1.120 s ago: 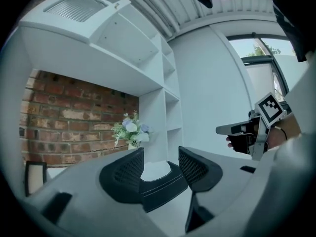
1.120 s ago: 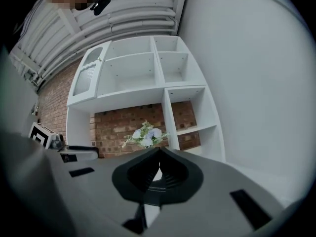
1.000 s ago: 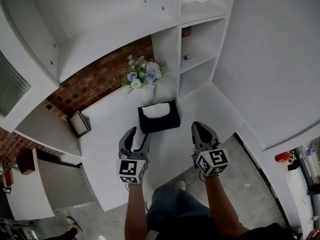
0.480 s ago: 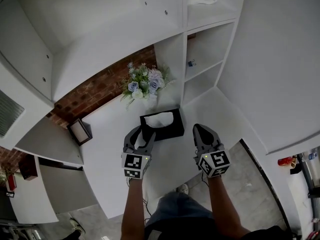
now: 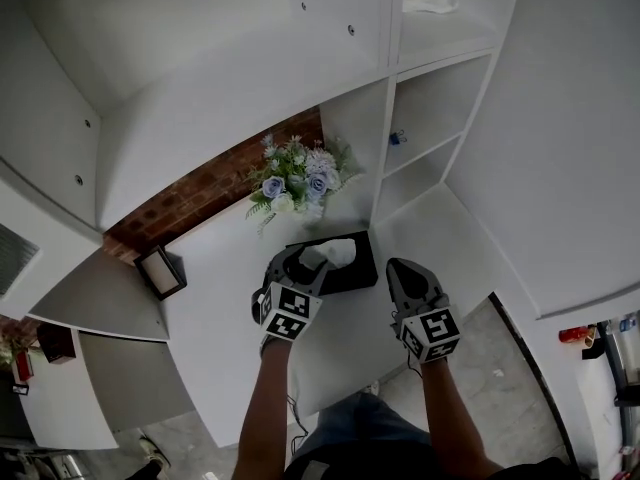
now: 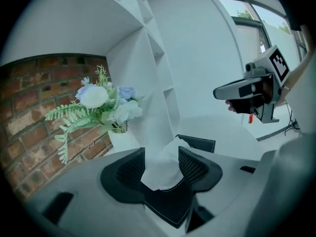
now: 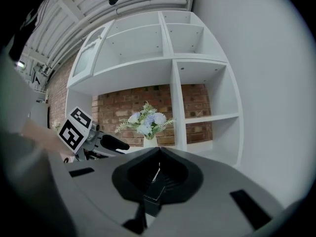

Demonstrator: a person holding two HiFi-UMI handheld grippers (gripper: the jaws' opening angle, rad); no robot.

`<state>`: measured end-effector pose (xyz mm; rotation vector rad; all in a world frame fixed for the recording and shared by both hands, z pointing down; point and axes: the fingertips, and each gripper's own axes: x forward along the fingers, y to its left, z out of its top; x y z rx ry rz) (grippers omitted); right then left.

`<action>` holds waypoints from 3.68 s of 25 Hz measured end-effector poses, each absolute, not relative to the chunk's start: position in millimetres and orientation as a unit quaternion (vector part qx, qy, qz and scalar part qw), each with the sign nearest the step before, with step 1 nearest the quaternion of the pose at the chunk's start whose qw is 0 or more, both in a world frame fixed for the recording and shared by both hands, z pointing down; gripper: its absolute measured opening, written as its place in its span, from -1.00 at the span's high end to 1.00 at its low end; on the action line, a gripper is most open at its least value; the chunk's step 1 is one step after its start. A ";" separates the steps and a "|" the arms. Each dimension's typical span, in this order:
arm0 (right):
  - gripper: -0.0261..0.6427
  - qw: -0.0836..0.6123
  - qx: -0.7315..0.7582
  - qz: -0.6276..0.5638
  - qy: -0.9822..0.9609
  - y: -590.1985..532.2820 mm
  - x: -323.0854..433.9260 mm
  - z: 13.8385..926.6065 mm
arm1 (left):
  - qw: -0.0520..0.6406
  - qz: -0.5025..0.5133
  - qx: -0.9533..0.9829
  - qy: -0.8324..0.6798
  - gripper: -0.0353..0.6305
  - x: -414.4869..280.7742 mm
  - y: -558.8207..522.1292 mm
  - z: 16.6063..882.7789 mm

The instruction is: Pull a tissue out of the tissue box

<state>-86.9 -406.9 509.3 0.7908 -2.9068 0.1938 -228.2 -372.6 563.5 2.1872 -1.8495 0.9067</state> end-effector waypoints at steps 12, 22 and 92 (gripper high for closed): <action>0.93 0.079 0.259 0.067 -0.960 -415.6 -91.2 522.4 | 0.052 0.478 0.699 -0.529 0.31 -230.6 -388.7 596.3; 0.93 0.085 0.260 0.072 -0.959 -413.9 -91.2 528.5 | 0.051 0.535 0.688 -0.488 0.41 -230.7 -395.6 614.2; 0.93 0.065 0.278 0.060 -0.956 -392.0 -68.9 500.0 | -0.057 0.484 0.650 -0.584 0.87 -230.0 -378.1 504.8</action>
